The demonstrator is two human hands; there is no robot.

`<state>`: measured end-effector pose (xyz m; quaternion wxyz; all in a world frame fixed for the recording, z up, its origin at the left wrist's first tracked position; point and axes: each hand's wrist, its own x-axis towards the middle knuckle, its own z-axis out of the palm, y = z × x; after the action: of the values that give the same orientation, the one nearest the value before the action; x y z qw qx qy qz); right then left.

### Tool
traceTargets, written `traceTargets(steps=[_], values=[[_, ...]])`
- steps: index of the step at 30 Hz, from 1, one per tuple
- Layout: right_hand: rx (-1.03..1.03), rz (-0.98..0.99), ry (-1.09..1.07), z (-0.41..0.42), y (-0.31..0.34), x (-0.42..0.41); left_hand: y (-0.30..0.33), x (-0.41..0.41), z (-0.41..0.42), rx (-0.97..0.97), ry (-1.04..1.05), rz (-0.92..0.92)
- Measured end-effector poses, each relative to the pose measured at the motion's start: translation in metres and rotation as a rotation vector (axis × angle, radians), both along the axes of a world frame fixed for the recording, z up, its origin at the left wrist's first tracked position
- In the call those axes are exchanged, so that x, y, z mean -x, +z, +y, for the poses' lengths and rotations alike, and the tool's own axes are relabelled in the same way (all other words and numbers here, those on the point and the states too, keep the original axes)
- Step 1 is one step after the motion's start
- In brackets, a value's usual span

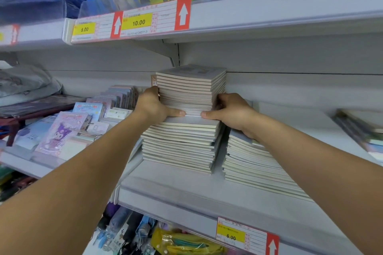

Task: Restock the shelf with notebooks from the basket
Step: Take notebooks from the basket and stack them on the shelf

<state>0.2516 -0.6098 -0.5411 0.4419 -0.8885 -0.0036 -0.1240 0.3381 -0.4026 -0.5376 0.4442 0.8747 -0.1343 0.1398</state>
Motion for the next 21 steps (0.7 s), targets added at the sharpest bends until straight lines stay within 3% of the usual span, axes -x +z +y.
traceTargets(steps=[11, 21], values=[[0.150, -0.073, -0.062, 0.007, -0.002, -0.003, -0.009, -0.005, 0.005, 0.013, -0.052, -0.061], [0.045, -0.091, -0.111, 0.008, -0.006, 0.008, -0.012, -0.006, 0.008, 0.011, -0.076, -0.057]])
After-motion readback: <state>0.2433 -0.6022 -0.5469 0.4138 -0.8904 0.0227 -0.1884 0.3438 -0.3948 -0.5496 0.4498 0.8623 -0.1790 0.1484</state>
